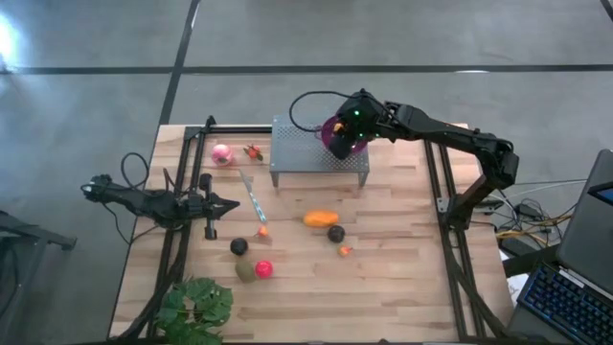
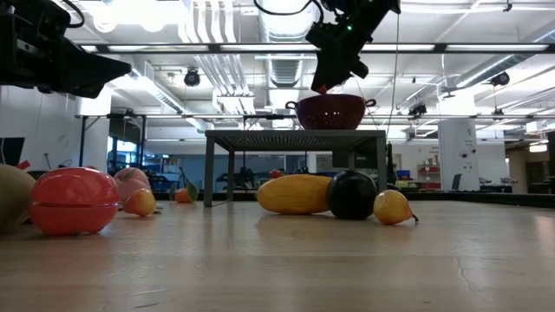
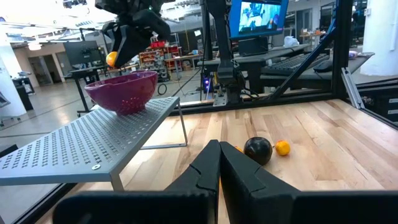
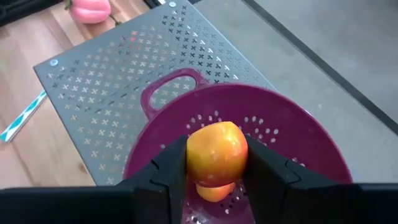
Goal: Pick & Place Fruit
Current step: Put the pear into the purple bowl on the shelf
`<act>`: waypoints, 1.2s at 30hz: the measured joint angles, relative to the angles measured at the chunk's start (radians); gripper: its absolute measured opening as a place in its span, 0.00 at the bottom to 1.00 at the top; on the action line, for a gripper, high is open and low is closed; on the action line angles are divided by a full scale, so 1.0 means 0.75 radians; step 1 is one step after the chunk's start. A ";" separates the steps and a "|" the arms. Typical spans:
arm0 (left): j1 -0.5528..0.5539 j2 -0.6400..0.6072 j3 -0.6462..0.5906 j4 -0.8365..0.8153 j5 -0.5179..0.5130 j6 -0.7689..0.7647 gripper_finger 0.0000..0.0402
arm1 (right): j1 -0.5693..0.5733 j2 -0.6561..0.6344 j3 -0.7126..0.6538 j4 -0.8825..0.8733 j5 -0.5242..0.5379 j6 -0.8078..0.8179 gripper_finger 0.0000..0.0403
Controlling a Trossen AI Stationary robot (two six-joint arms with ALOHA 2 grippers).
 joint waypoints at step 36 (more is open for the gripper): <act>-0.001 0.000 0.000 0.000 0.000 0.000 0.03 | -0.081 0.000 -0.270 0.155 0.001 -0.001 0.31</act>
